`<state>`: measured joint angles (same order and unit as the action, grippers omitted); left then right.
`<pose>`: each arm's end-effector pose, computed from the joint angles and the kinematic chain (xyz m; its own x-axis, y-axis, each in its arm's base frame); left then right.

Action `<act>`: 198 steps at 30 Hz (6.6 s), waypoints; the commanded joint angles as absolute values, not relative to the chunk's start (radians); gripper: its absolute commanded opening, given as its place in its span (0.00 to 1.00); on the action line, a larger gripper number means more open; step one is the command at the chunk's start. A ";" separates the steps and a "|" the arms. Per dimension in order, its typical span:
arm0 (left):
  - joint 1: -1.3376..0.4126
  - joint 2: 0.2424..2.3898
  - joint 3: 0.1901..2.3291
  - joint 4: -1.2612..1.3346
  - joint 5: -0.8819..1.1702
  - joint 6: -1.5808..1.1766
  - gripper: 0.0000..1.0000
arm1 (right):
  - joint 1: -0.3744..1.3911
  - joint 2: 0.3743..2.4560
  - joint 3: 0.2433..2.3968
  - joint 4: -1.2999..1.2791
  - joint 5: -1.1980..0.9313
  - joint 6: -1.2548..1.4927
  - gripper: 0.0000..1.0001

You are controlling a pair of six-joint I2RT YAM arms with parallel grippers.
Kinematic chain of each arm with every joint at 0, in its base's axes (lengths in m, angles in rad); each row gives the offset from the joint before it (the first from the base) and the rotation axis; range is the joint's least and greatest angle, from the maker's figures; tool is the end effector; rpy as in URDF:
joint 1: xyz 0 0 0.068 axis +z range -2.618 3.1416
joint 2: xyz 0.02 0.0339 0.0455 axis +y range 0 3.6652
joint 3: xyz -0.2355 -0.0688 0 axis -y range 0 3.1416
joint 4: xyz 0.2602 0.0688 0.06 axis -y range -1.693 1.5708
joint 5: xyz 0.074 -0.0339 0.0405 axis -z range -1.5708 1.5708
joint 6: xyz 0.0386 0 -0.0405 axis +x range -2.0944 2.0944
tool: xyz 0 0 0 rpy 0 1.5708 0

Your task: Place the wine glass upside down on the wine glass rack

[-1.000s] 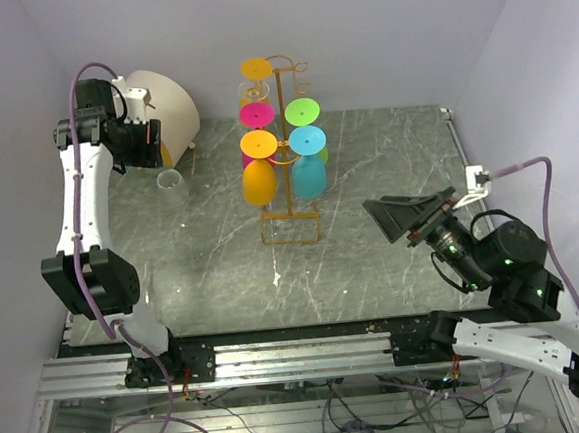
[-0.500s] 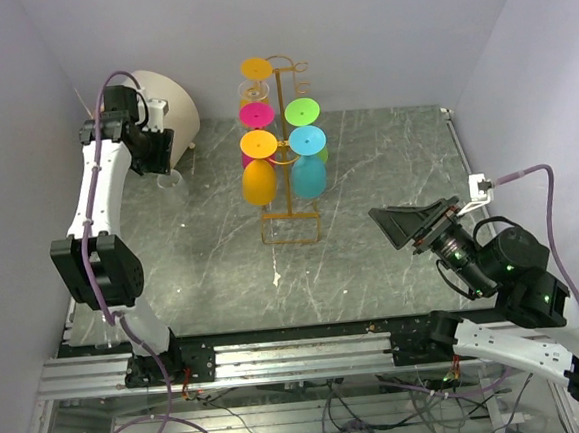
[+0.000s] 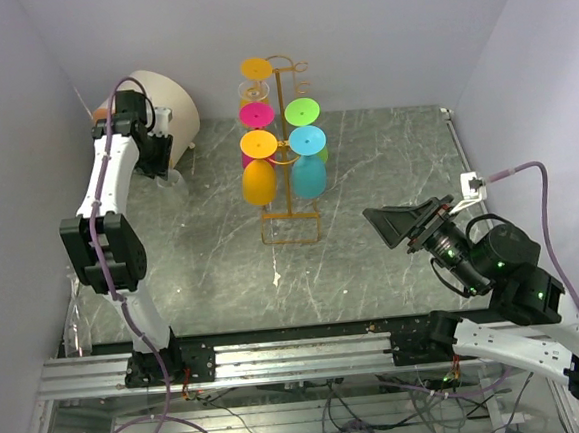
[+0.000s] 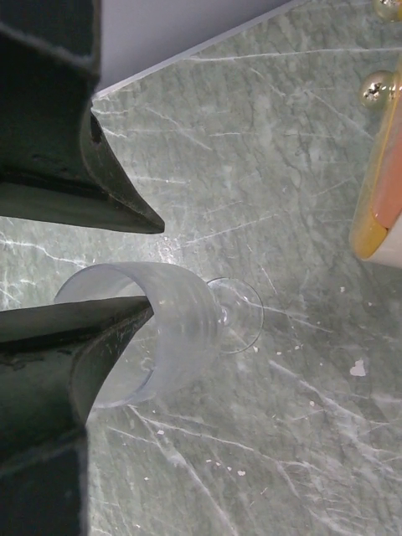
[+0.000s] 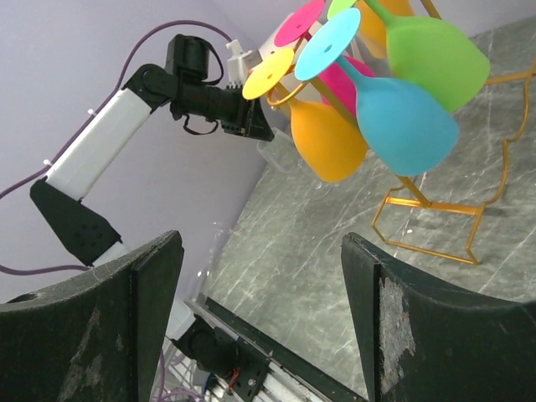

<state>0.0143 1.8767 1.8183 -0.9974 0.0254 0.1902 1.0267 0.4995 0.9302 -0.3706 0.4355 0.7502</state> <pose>0.4096 0.0049 0.2848 -0.8549 0.1768 -0.4878 0.1628 0.9841 0.0714 0.0830 0.1058 0.3960 -0.3575 0.6032 -0.7130 -0.4292 0.5719 0.6991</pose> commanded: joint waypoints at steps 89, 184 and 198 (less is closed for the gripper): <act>0.111 1.049 1.889 -0.537 0.584 -0.191 0.07 | 1.034 1.919 1.817 0.851 0.317 1.766 0.39; 0.146 1.447 1.880 -1.159 0.369 0.236 0.95 | 0.146 1.719 1.598 0.309 -0.709 0.003 0.00; 0.141 1.529 1.915 -1.240 0.391 0.271 1.00 | 0.195 1.924 1.812 0.146 -0.897 -0.204 0.00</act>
